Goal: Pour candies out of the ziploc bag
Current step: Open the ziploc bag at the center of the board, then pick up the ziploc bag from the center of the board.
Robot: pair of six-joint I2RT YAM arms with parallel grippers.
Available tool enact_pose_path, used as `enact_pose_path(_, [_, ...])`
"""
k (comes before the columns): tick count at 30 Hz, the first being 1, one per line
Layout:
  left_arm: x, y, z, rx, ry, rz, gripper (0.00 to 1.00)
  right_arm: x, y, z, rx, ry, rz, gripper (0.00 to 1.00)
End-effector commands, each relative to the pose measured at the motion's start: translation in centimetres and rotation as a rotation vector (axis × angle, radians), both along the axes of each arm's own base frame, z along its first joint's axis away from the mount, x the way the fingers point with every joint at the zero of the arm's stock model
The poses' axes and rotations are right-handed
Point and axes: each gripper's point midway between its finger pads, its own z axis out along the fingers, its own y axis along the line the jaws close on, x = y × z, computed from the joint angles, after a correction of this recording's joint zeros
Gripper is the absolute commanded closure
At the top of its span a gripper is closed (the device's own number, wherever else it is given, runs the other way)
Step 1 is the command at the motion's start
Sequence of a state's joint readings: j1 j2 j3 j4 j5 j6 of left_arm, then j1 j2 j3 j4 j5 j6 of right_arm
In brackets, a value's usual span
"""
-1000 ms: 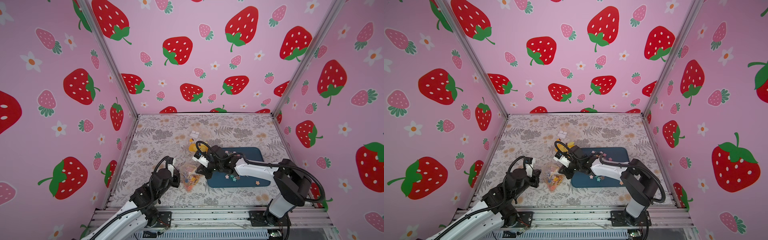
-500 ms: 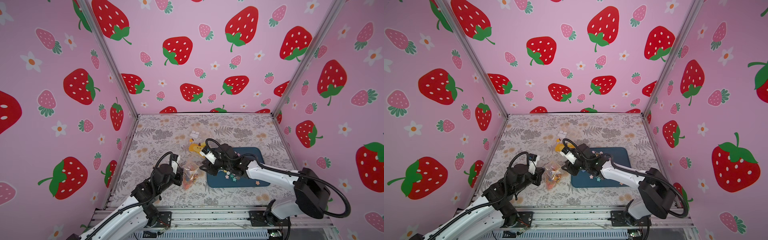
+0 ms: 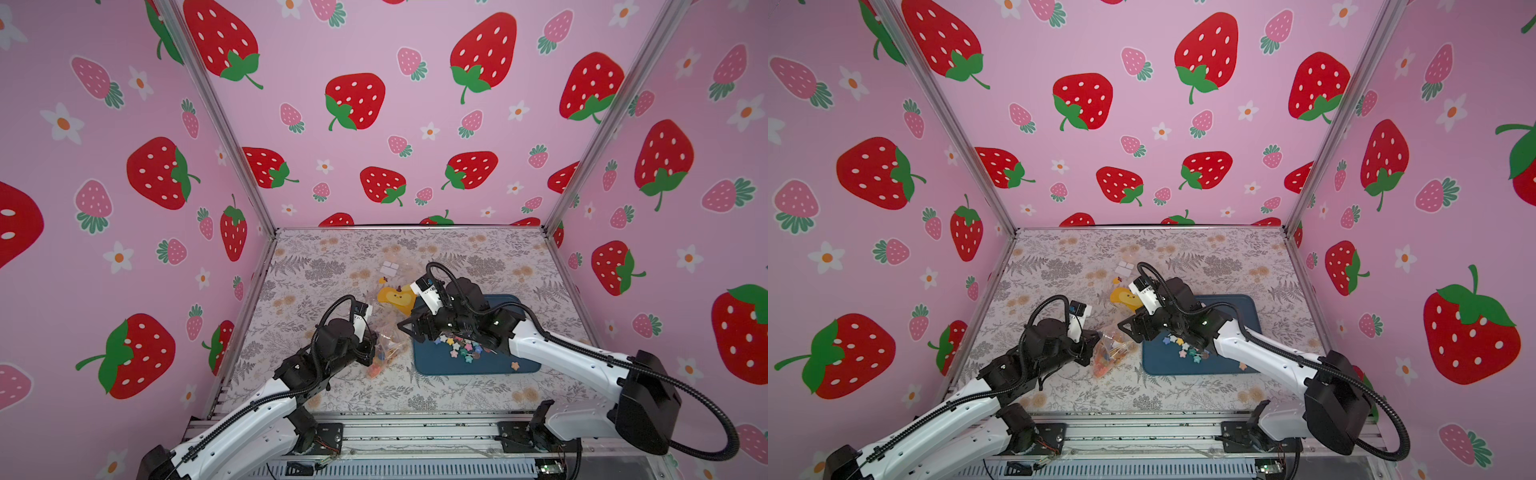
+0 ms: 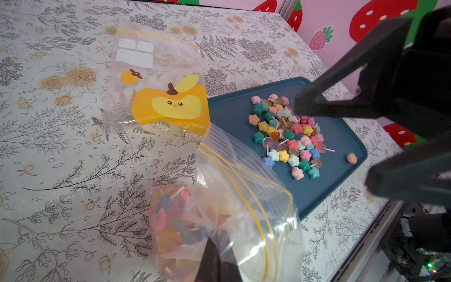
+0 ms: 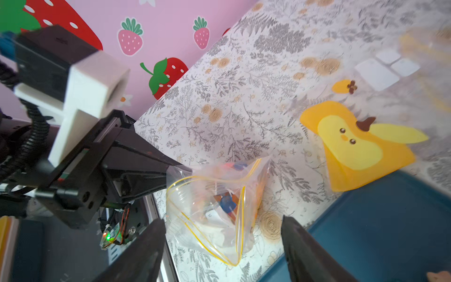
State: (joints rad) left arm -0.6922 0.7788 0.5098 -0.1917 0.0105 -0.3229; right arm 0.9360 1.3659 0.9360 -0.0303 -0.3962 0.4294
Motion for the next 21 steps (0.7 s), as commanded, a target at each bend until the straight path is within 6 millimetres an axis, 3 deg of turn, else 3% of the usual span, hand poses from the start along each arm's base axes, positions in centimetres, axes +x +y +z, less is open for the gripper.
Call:
enact_pose_path(1, [1.3,-1.2,4.9,-0.106,-0.115,0.002,1.00,-1.8,1.0,0.1,0.048,0.153,0.054,0.21])
enact_pose_path(8, [1.6,-1.5,5.2,-0.105,-0.118,0.002,1.00,-2.9,2.9,-0.8,0.073,0.233,0.146,0.21])
enact_pose_path(15, [2.0,-1.8,4.8,-0.102,-0.105,0.003,1.00,-4.8,3.6,-2.2,0.049,0.141,0.246,0.25])
enact_pose_path(21, [2.1,-2.0,4.8,-0.102,-0.101,0.003,1.00,-3.9,3.9,-2.8,0.021,0.053,0.224,0.28])
